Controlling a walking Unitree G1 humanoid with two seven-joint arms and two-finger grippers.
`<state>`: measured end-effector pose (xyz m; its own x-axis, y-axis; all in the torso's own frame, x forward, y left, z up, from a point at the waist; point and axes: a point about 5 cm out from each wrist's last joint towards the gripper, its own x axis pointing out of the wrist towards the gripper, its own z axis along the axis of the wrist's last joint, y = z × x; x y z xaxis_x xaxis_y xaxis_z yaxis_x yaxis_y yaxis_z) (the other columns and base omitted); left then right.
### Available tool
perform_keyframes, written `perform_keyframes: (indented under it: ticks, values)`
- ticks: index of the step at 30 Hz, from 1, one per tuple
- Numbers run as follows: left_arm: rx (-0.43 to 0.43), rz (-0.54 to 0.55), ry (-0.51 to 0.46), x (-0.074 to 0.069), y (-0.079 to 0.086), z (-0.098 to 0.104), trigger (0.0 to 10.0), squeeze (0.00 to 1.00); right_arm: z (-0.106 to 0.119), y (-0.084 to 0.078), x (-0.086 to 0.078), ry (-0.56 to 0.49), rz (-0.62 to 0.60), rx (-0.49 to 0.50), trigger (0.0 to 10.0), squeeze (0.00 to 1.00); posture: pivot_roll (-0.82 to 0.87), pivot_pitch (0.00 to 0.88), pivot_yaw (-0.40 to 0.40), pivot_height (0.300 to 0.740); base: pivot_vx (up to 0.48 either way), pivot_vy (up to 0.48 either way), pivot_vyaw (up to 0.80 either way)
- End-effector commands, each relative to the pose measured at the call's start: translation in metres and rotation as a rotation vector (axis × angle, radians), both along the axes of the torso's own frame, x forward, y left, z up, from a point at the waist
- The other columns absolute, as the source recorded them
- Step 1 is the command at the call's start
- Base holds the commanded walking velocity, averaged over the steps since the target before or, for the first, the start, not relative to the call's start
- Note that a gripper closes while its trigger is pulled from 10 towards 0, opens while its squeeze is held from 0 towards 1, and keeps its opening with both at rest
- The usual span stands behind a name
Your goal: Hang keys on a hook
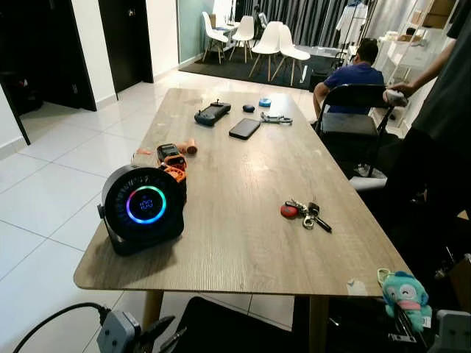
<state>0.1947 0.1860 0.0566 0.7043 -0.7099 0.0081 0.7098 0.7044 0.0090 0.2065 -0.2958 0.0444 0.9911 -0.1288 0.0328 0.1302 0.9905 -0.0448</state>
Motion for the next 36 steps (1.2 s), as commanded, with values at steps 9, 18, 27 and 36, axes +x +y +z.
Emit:
perform_keyframes:
  ticks: [9, 18, 27, 36]
  values:
    - [0.09, -0.046, 0.049, -0.016, 0.009, -0.011, 10.0, 0.0, -0.039, 0.011, -0.035, 0.206, 0.09, -0.024, 10.0, 0.0, 0.03, 0.137, -0.059, 0.74, 0.0, 0.0, 0.0]
    - [0.108, -0.057, 0.063, -0.021, 0.009, -0.016, 10.0, 0.0, -0.054, 0.02, -0.048, 0.287, 0.182, -0.068, 10.0, 0.0, 0.03, 0.132, -0.062, 0.74, 0.0, 0.0, 0.0]
    - [0.297, 0.053, 0.22, -0.032, 0.022, -0.056, 10.0, 0.0, -0.104, 0.044, -0.08, 0.651, 0.307, -0.082, 10.0, 0.0, 0.03, 0.118, -0.061, 0.74, 0.0, 0.0, 0.0]
    - [0.373, 0.162, 0.445, -0.059, 0.02, -0.101, 10.0, 0.0, -0.134, 0.062, -0.097, 0.919, 0.244, -0.008, 10.0, 0.0, 0.01, 0.105, -0.042, 0.74, 0.0, 0.0, 0.0]
